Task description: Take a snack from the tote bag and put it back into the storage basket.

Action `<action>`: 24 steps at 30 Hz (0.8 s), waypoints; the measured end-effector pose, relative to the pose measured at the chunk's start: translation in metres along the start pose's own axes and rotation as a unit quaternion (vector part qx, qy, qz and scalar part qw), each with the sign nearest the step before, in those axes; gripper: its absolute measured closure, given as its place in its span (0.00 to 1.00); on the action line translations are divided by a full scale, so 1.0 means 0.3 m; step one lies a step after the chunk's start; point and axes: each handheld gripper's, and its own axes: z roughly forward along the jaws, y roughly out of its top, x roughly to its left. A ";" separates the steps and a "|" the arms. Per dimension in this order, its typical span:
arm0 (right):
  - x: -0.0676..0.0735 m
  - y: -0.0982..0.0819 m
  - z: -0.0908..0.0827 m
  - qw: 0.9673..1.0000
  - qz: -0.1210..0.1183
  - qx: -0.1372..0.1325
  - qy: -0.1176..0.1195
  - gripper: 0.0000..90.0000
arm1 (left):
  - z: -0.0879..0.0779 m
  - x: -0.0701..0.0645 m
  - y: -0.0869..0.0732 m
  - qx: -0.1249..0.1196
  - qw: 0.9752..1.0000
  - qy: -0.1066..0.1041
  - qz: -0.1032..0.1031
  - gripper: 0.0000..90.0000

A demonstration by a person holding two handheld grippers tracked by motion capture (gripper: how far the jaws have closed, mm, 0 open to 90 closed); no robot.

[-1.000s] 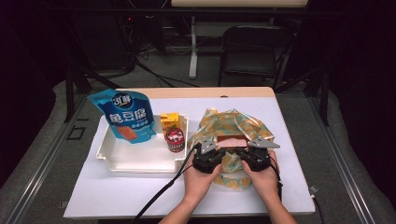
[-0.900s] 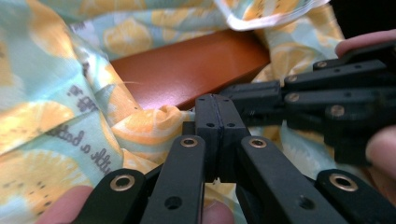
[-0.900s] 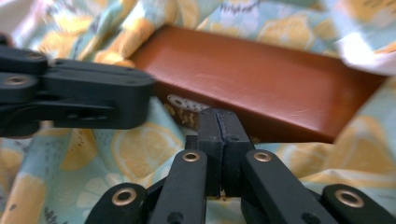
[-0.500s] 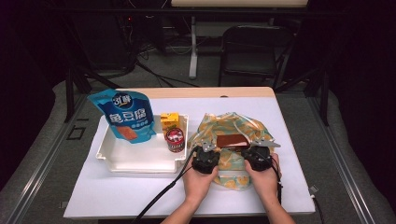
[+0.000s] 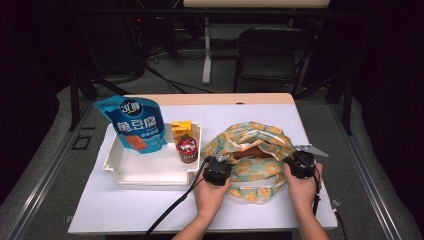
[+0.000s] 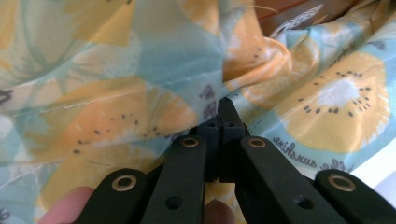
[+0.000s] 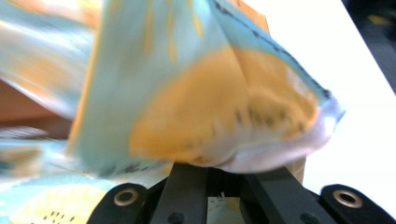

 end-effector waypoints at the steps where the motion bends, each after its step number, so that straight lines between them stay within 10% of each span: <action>1: -0.004 0.007 -0.010 1.000 -0.010 -0.010 0.009 1.00 | -0.006 -0.003 -0.002 -0.006 1.000 0.002 0.003 1.00; 4: 0.004 0.031 -0.016 0.998 -0.052 -0.028 0.014 1.00 | -0.030 -0.017 -0.005 -0.028 1.000 -0.005 0.007 1.00; 15: 0.057 0.091 -0.054 0.990 -0.086 -0.066 0.092 0.96 | -0.106 -0.005 0.034 -0.077 0.997 -0.017 0.004 1.00; 24: 0.052 0.151 0.008 0.990 -0.110 -0.049 0.080 0.96 | -0.102 0.019 0.067 -0.077 0.997 0.011 -0.005 1.00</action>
